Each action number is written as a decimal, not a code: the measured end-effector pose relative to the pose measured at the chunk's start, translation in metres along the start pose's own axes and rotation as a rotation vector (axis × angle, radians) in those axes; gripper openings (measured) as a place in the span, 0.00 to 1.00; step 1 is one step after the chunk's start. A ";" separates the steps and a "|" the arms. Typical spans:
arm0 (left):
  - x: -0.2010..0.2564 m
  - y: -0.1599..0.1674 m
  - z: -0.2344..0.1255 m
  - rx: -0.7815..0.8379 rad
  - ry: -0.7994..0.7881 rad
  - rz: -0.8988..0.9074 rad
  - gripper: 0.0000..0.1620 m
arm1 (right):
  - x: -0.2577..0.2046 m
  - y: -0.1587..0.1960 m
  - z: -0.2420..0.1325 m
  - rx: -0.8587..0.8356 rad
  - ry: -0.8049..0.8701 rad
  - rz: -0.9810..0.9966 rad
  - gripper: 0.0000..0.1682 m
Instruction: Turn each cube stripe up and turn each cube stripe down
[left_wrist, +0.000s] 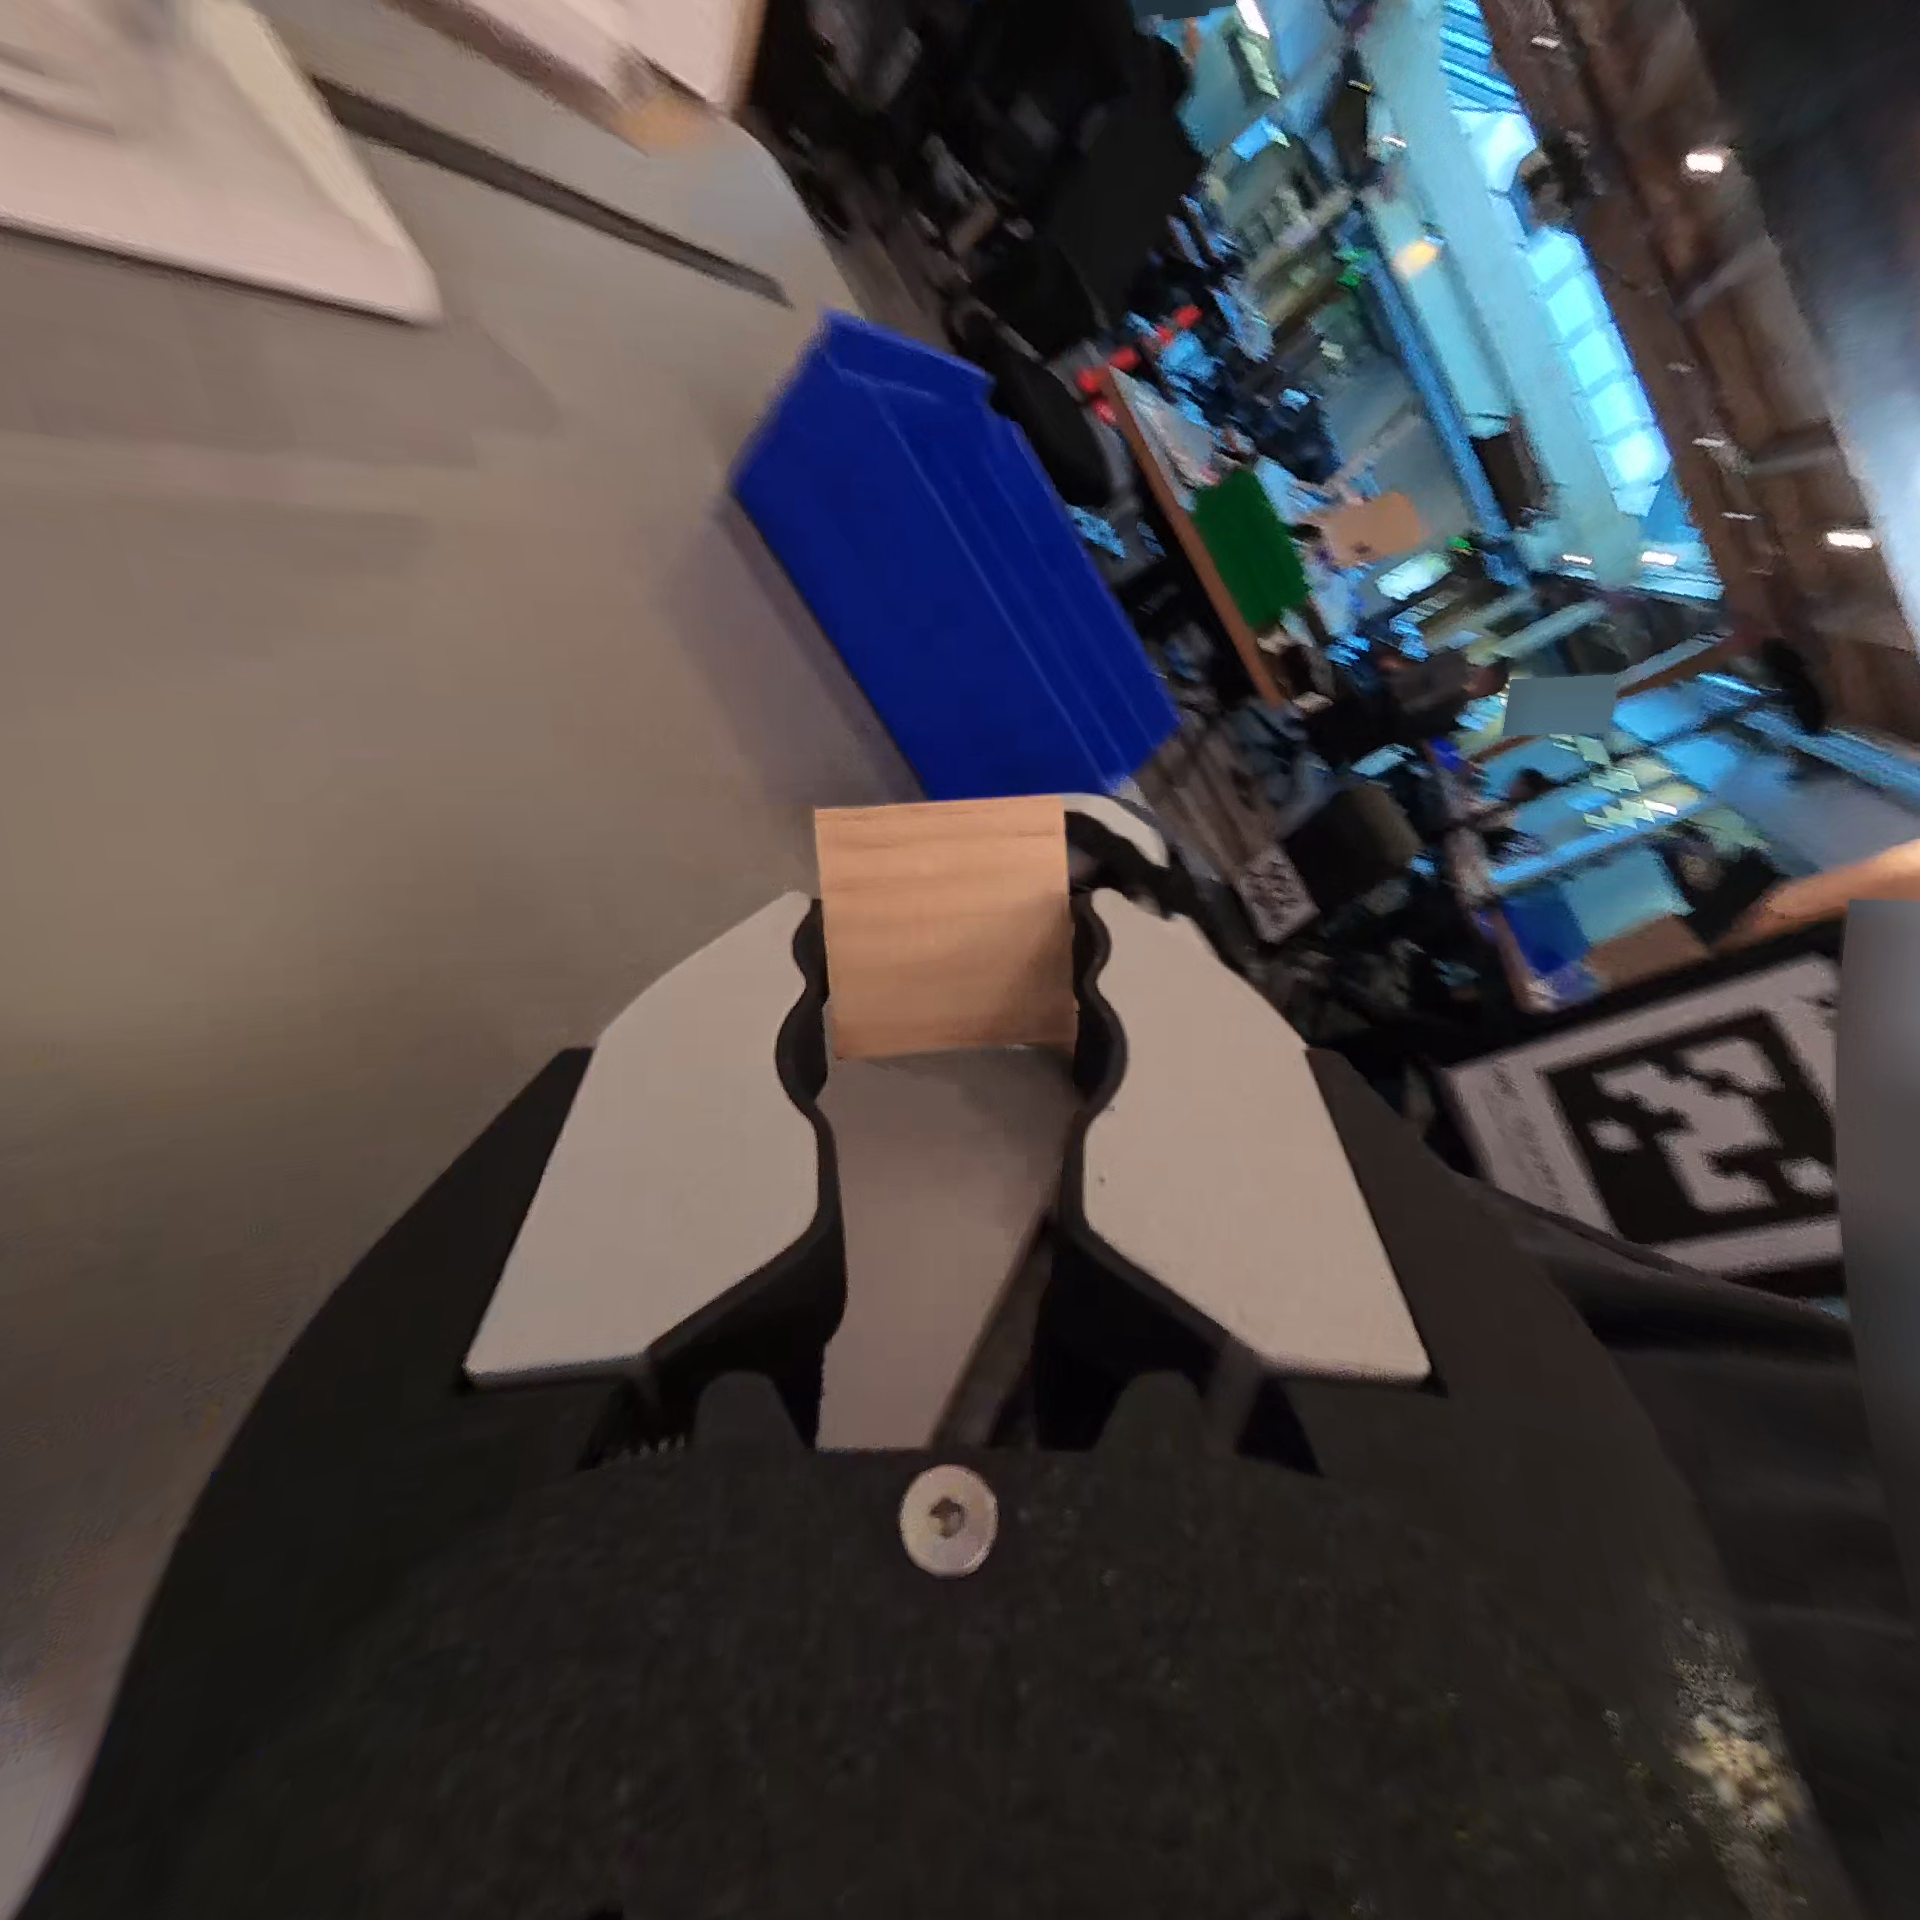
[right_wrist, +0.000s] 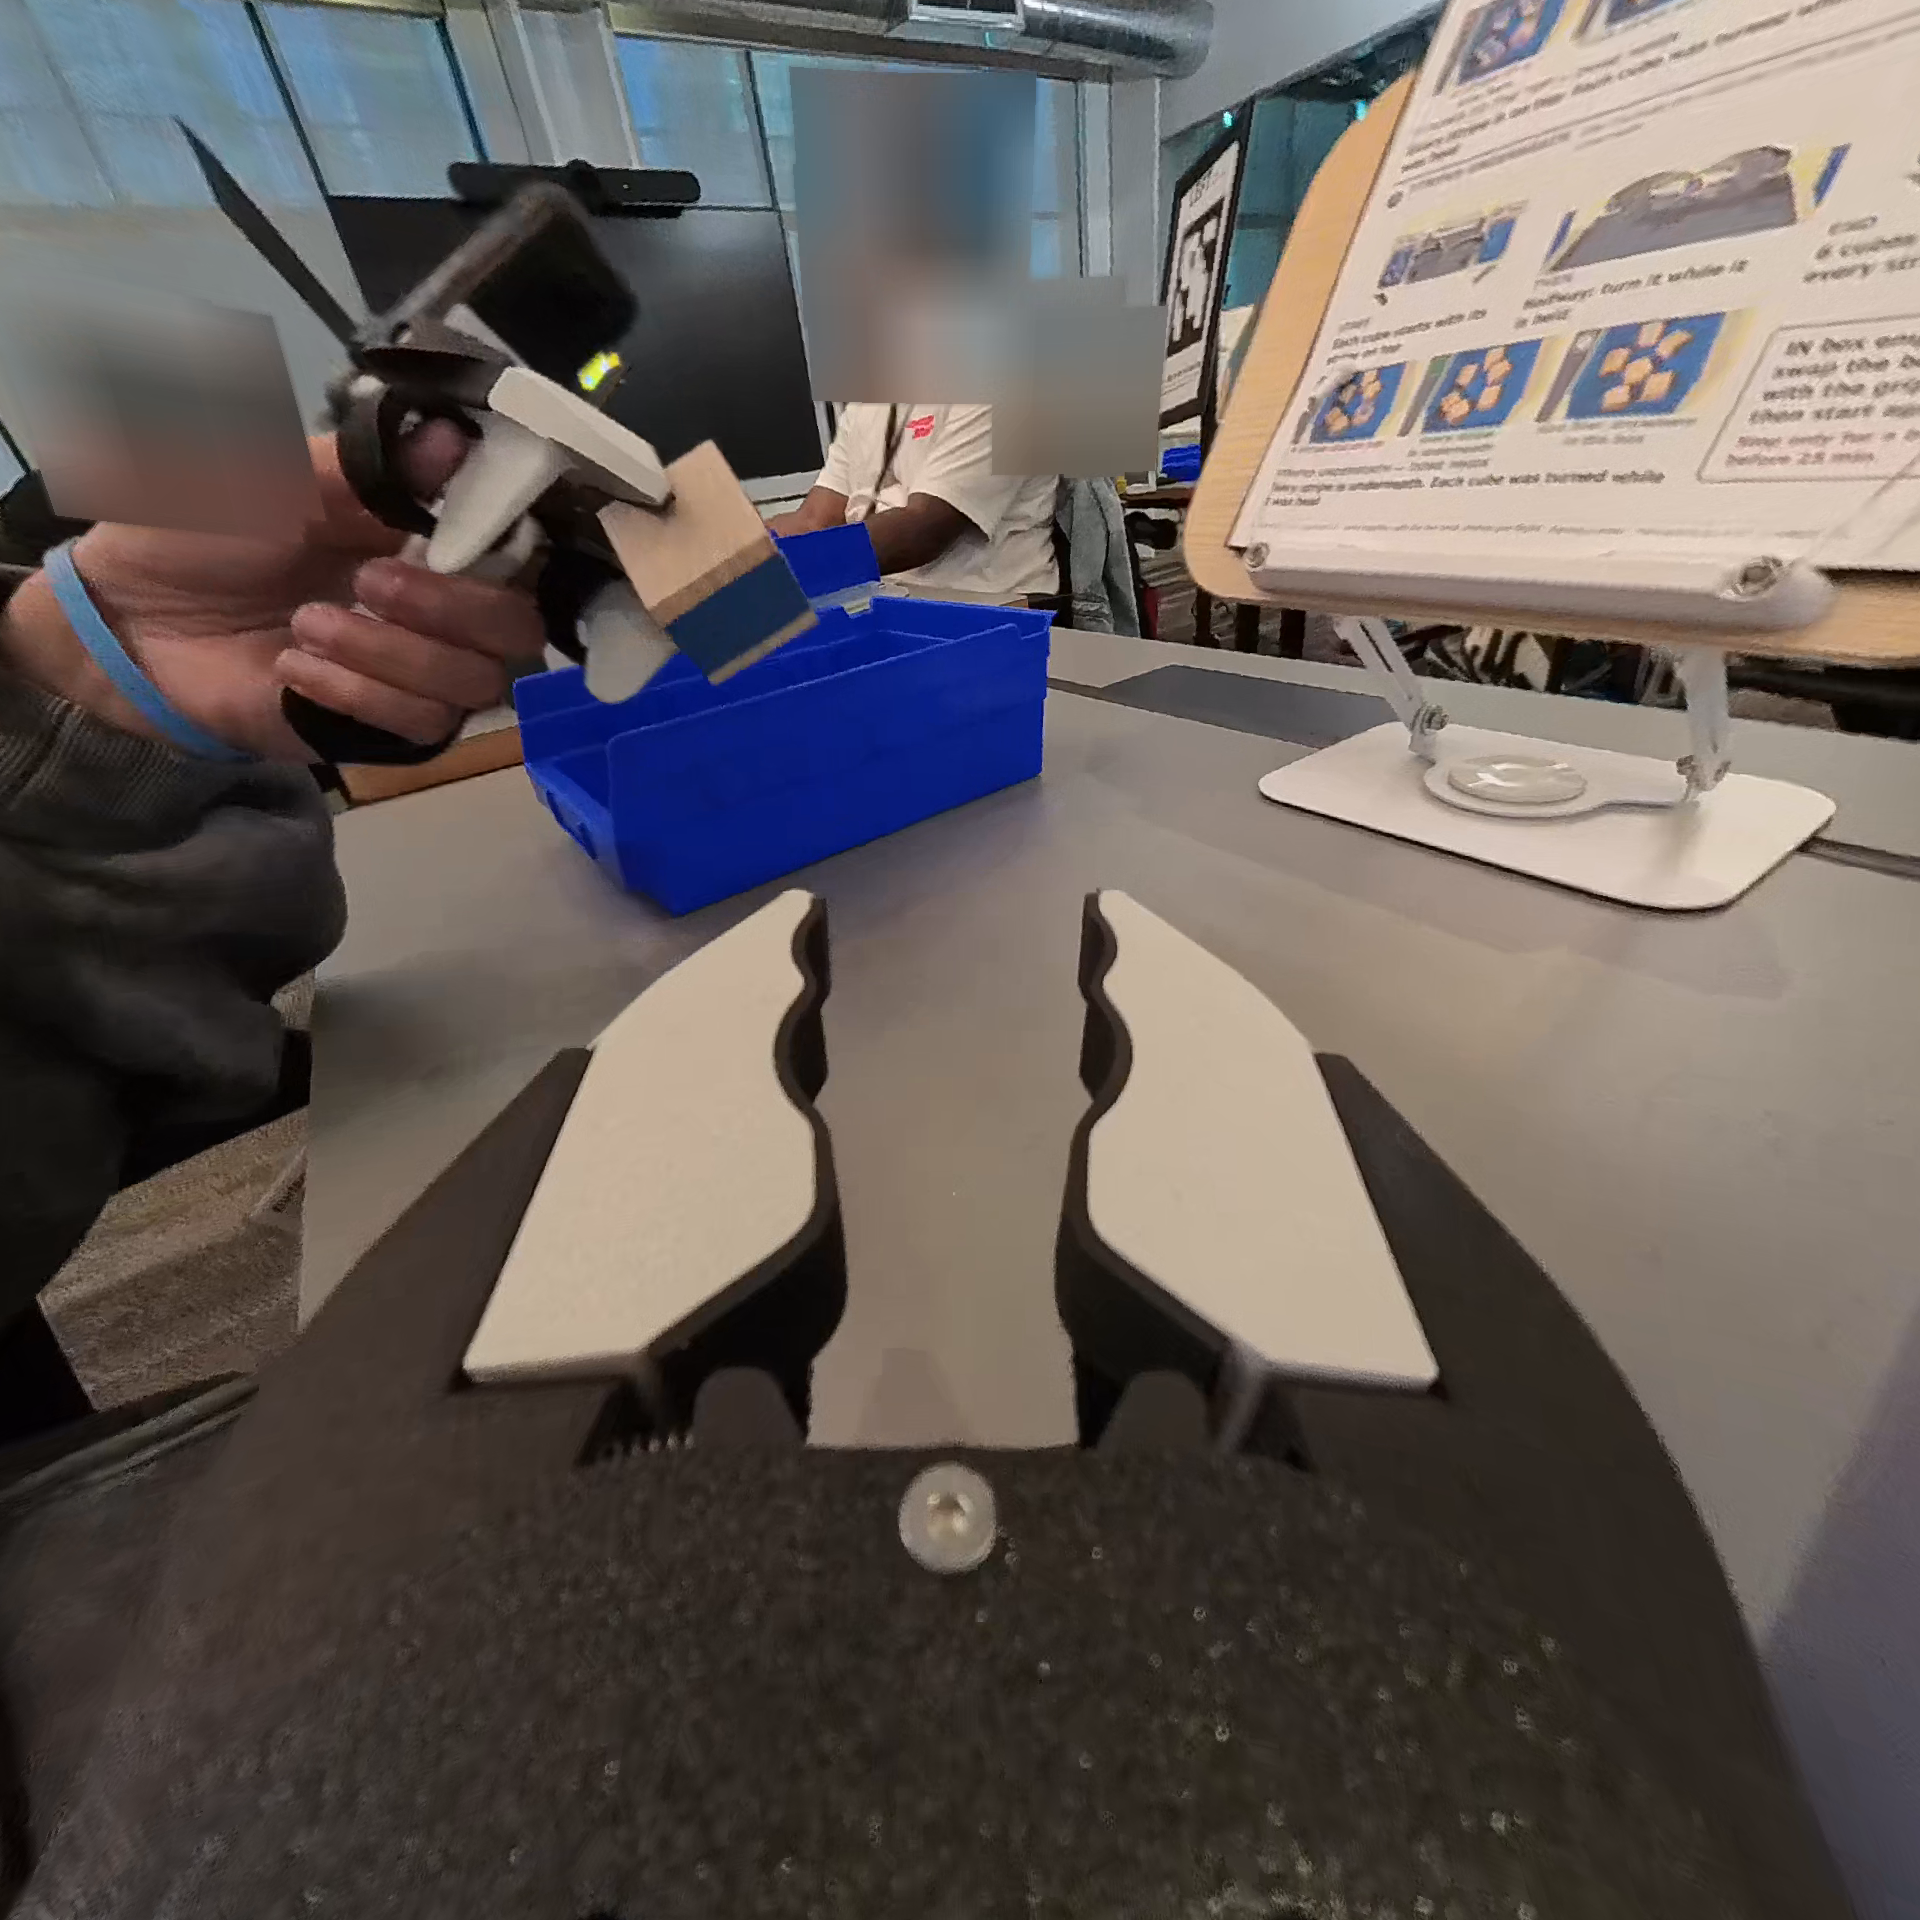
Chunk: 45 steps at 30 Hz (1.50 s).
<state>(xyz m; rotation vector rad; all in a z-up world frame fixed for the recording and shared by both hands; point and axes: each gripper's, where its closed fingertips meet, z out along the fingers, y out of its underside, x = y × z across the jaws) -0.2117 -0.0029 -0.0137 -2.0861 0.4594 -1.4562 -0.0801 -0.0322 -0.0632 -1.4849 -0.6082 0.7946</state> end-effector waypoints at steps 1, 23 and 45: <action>0.012 0.007 0.012 -0.021 0.081 -0.039 0.27 | -0.004 -0.001 0.001 0.007 -0.014 -0.024 0.27; 0.061 0.070 0.093 -0.227 0.559 -0.436 0.37 | -0.043 -0.023 0.002 0.026 0.001 -0.371 0.27; -0.035 0.068 0.015 0.129 -0.350 0.617 0.42 | 0.120 -0.122 -0.079 -0.171 0.645 -0.087 0.28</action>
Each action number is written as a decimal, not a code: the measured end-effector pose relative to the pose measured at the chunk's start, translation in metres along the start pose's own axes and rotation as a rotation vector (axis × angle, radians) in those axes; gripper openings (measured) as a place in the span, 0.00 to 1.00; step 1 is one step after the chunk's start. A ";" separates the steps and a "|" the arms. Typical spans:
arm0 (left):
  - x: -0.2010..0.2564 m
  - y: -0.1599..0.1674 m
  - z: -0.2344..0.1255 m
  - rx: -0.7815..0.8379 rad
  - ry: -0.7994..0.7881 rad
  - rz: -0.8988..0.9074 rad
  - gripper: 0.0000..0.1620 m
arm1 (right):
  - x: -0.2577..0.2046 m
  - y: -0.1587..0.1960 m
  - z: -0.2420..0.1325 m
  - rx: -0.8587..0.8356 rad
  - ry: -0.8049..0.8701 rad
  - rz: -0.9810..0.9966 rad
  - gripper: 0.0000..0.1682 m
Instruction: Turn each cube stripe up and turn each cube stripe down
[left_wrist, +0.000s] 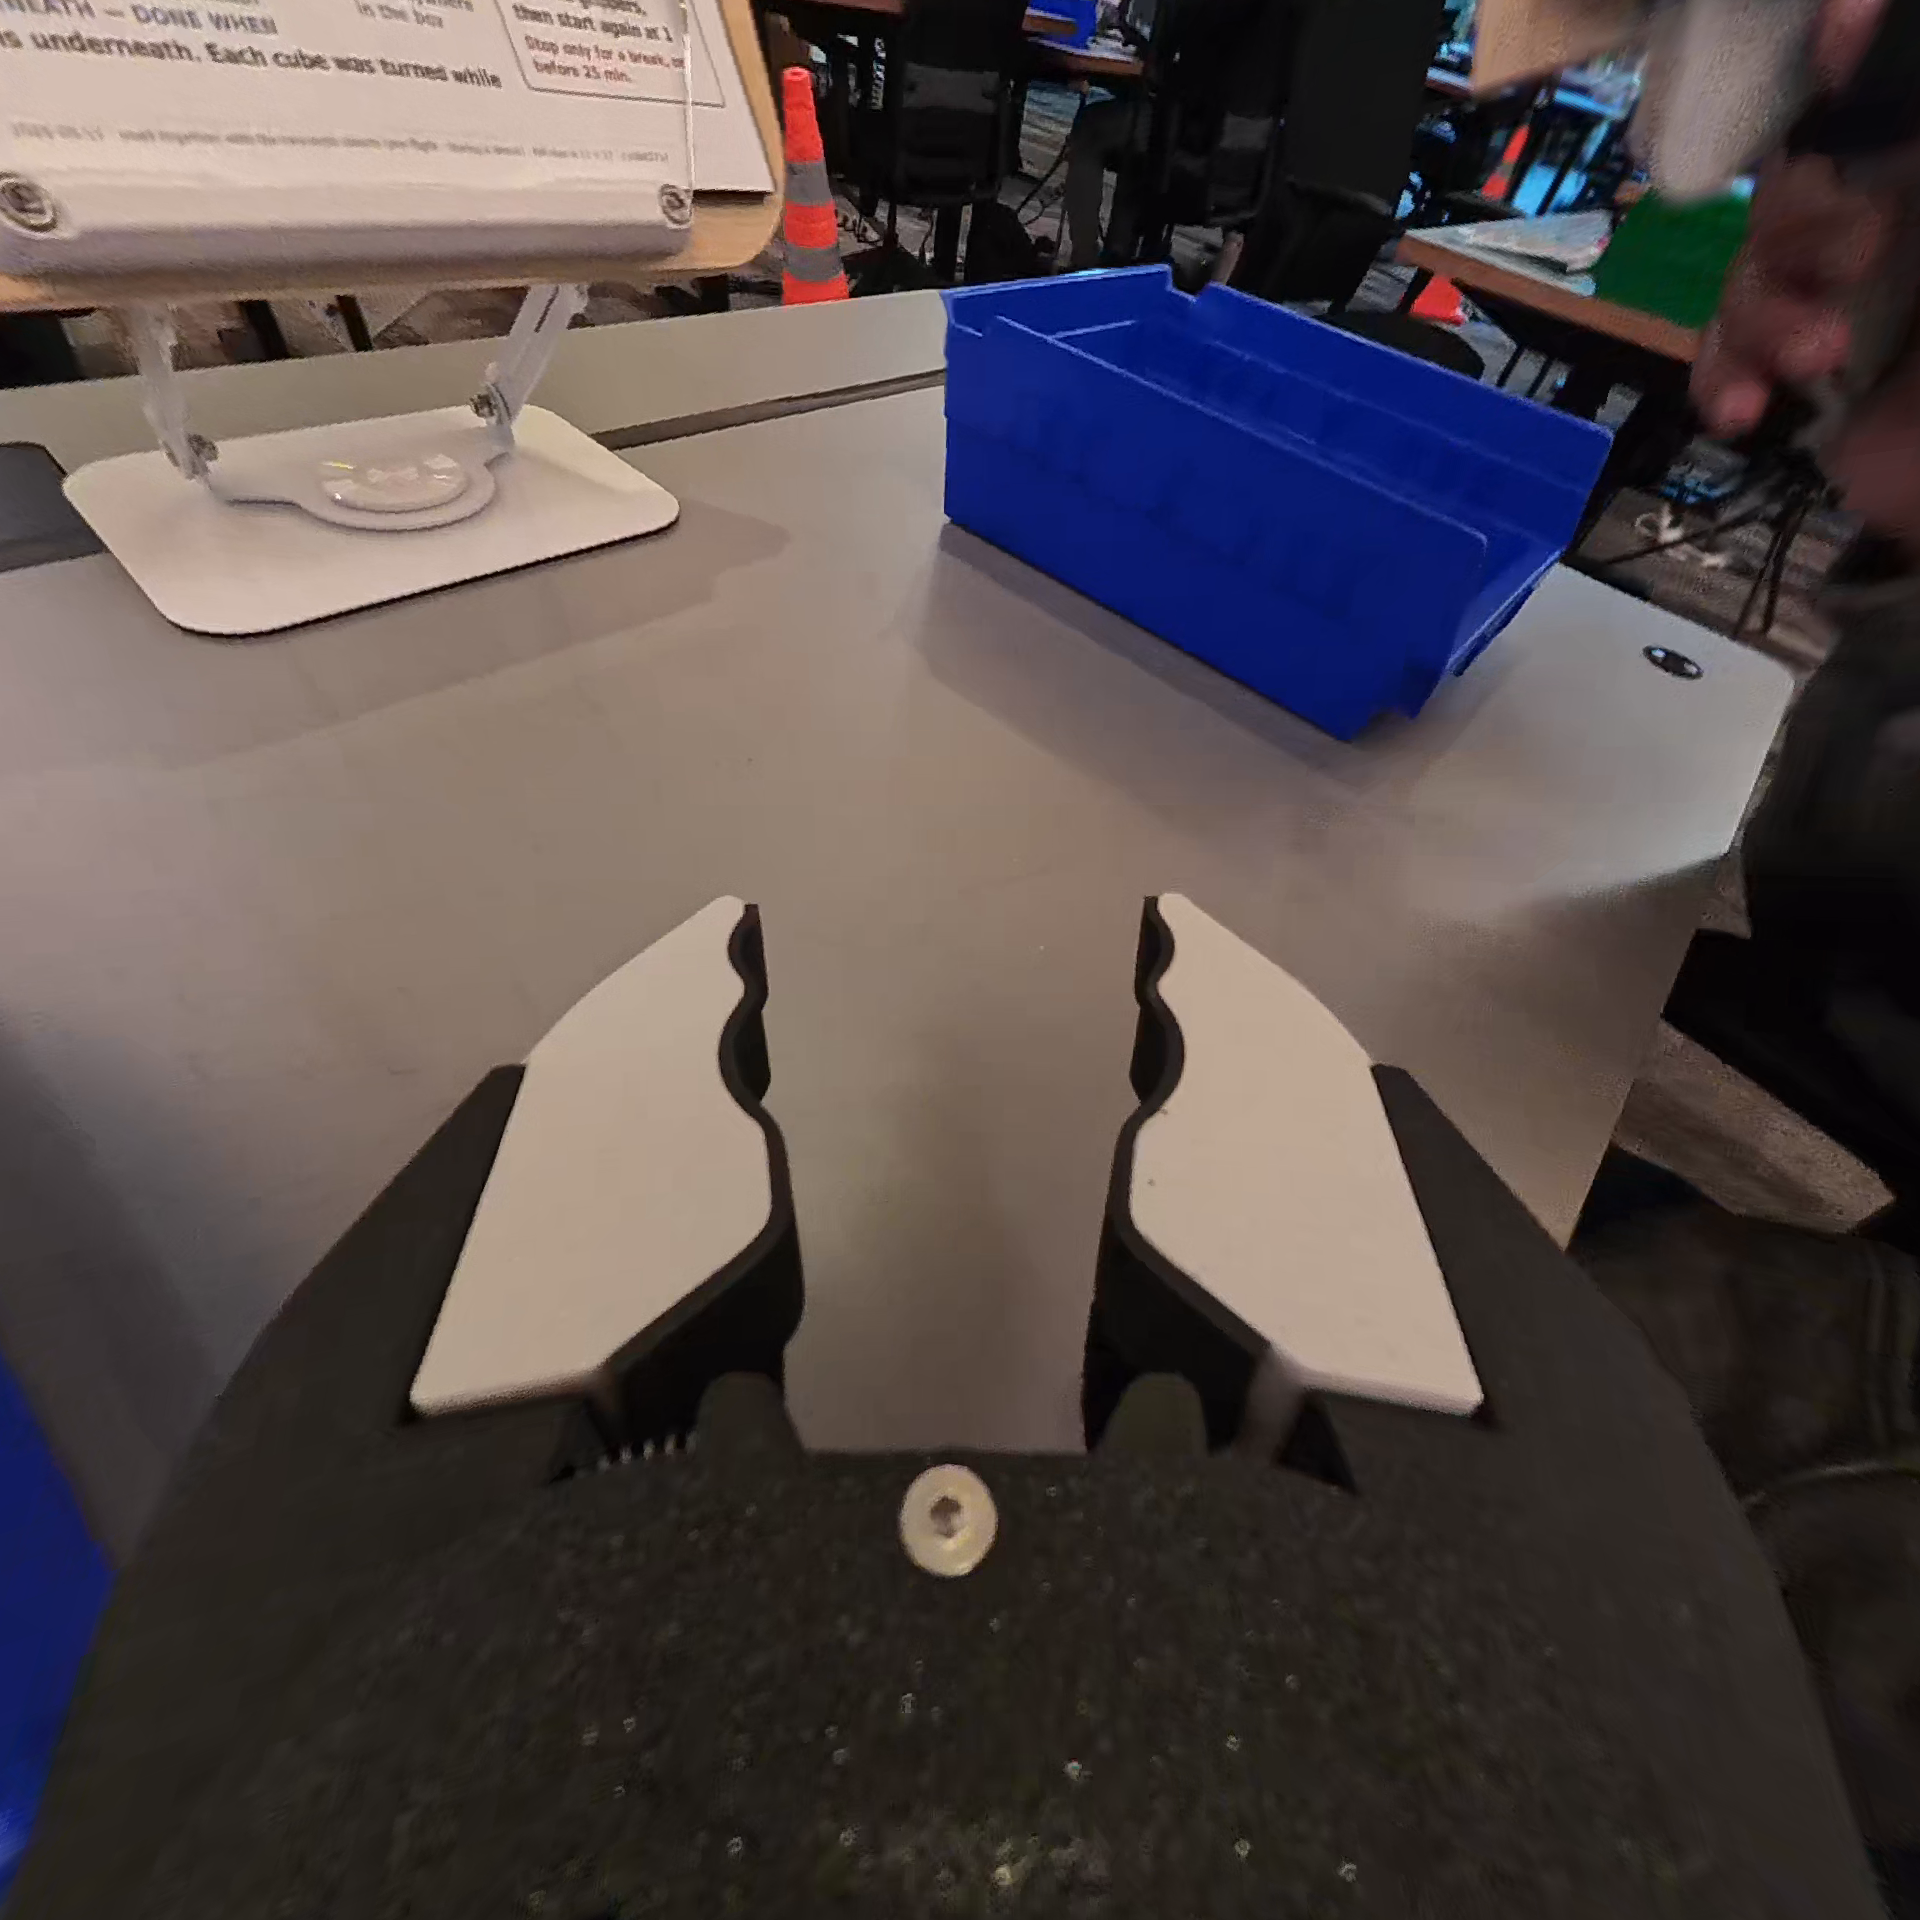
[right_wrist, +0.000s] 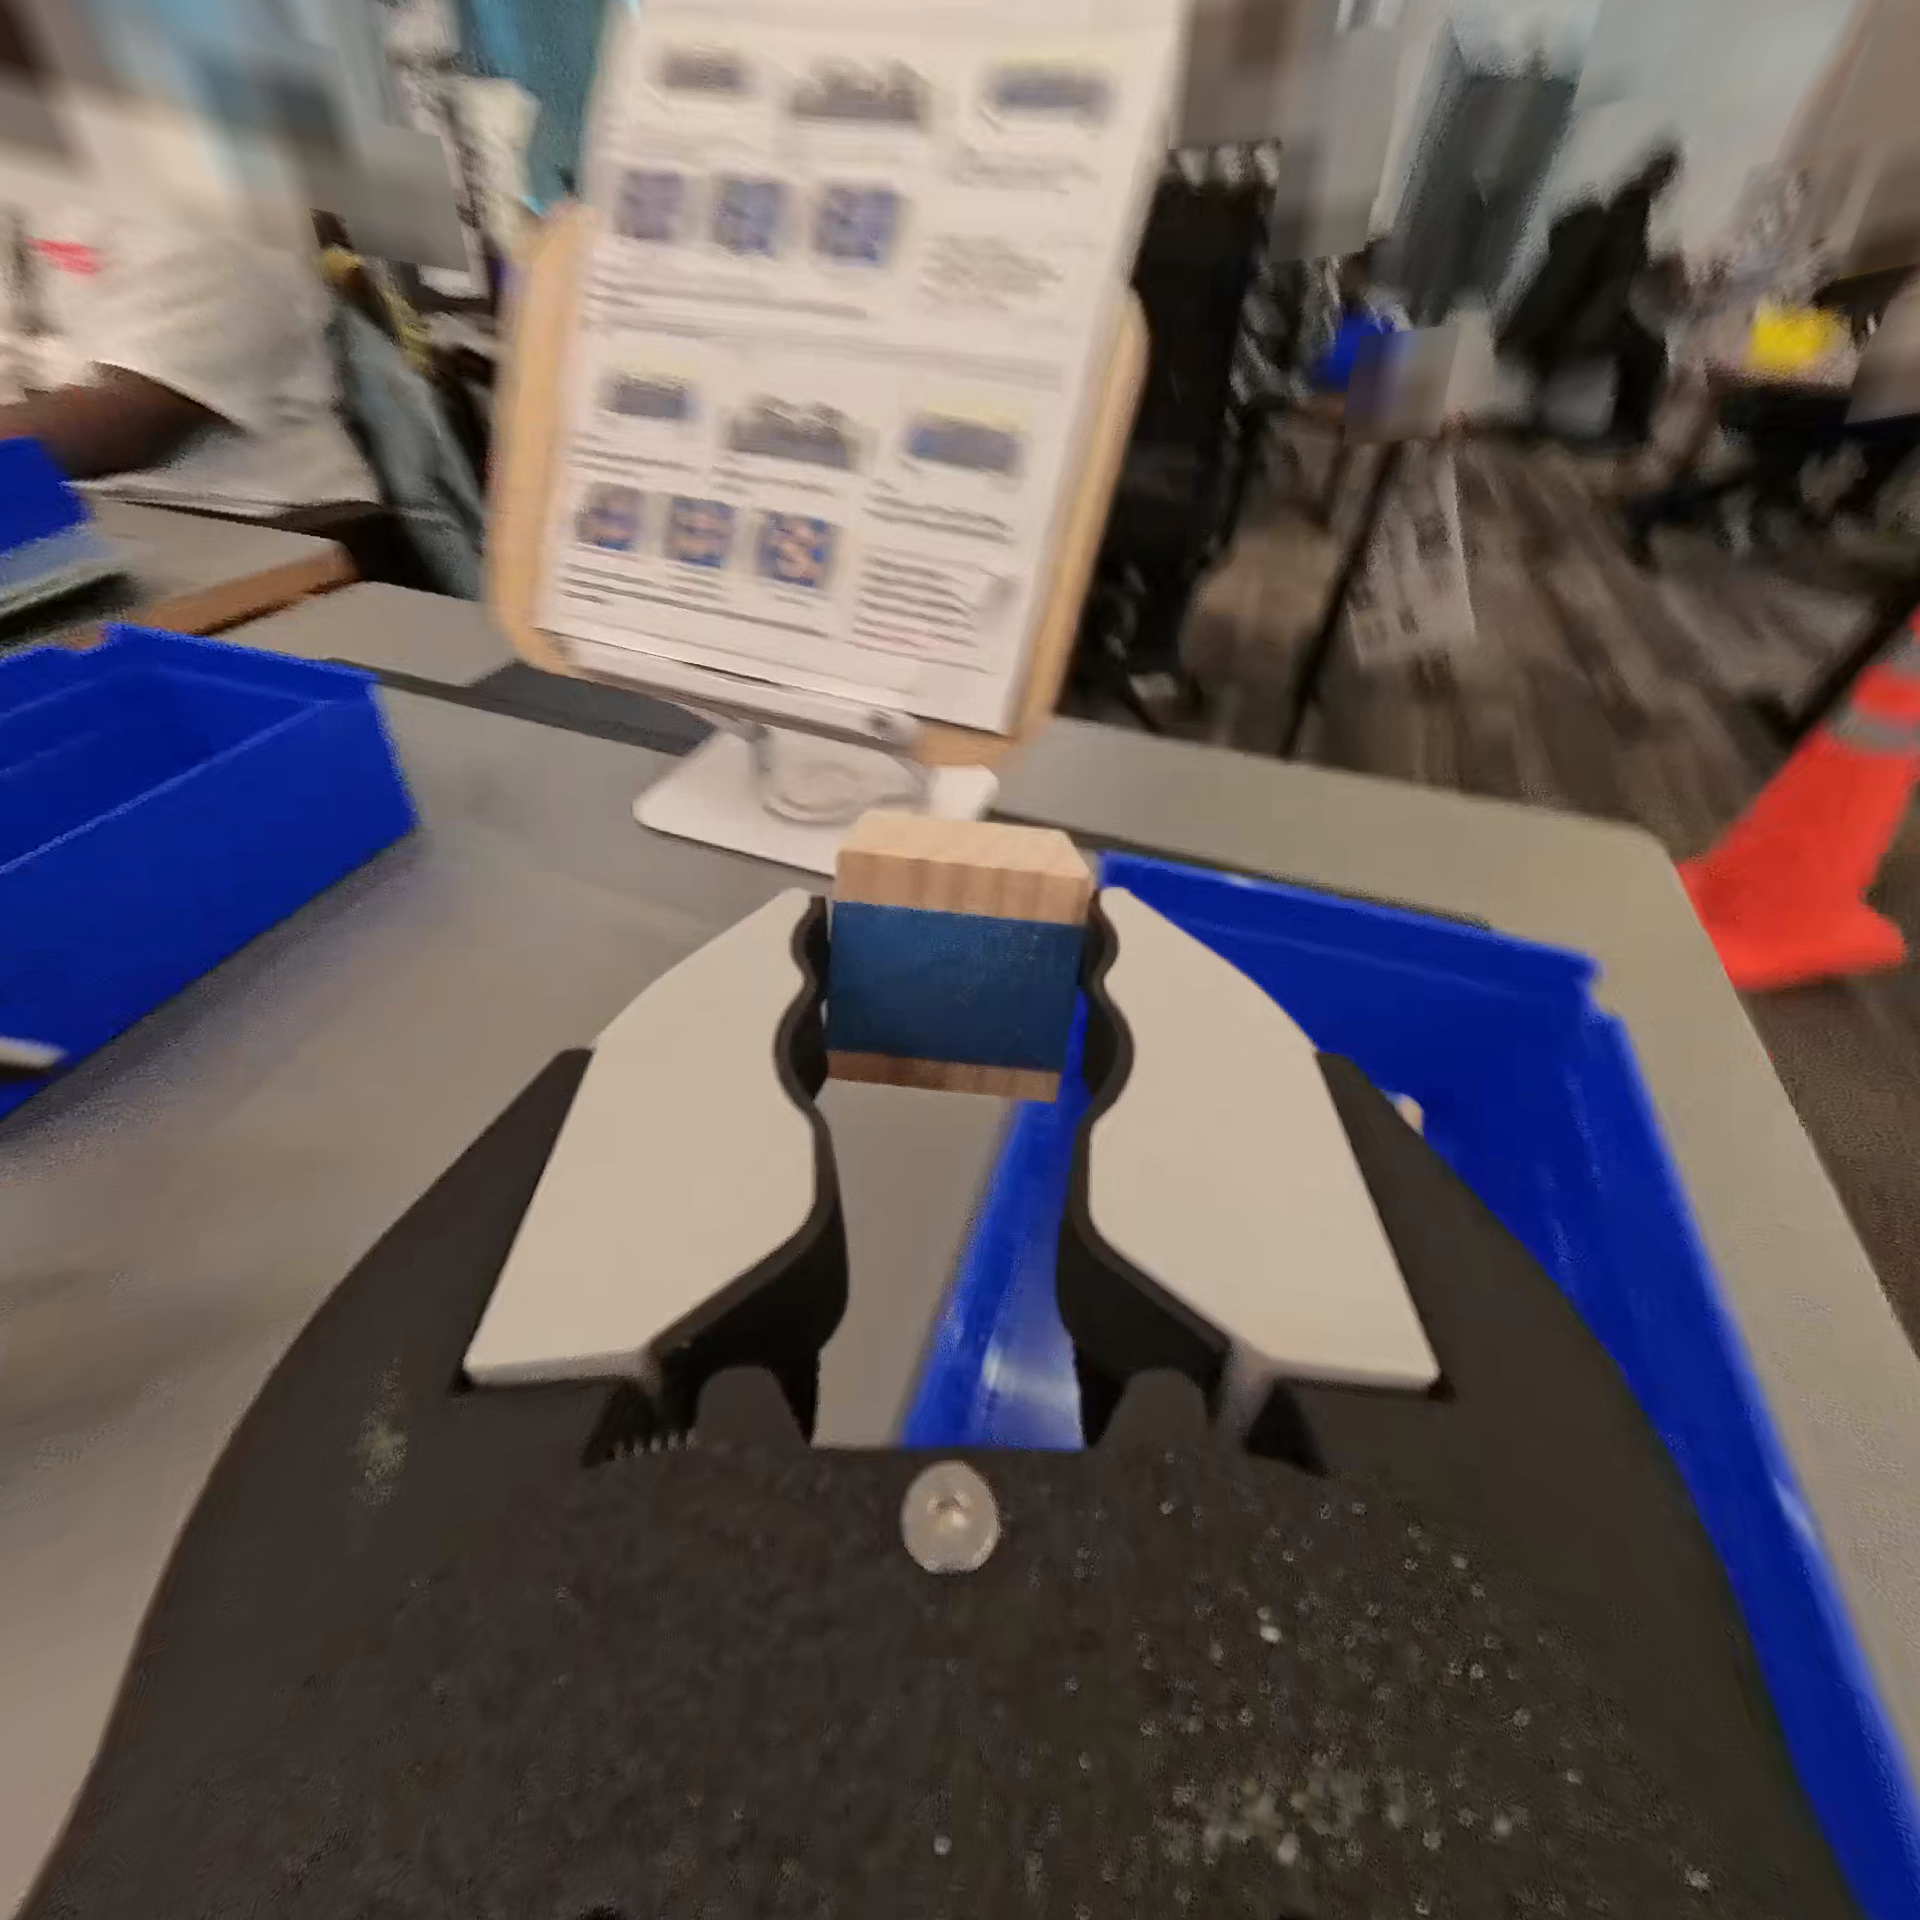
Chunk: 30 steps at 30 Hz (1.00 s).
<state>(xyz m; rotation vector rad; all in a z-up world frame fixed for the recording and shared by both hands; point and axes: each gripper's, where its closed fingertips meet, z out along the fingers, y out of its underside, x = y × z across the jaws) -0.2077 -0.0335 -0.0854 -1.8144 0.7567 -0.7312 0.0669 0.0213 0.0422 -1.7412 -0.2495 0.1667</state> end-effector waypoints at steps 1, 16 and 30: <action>0.003 0.000 0.000 -0.004 0.003 0.008 0.41 | 0.024 0.000 0.006 -0.053 0.039 0.054 0.28; 0.007 0.013 0.005 -0.079 -0.003 -0.027 0.39 | 0.099 0.172 0.089 -1.024 0.152 0.248 0.28; 0.008 0.023 0.010 -0.127 0.010 -0.043 0.39 | 0.100 0.206 0.096 -1.160 0.178 0.217 0.28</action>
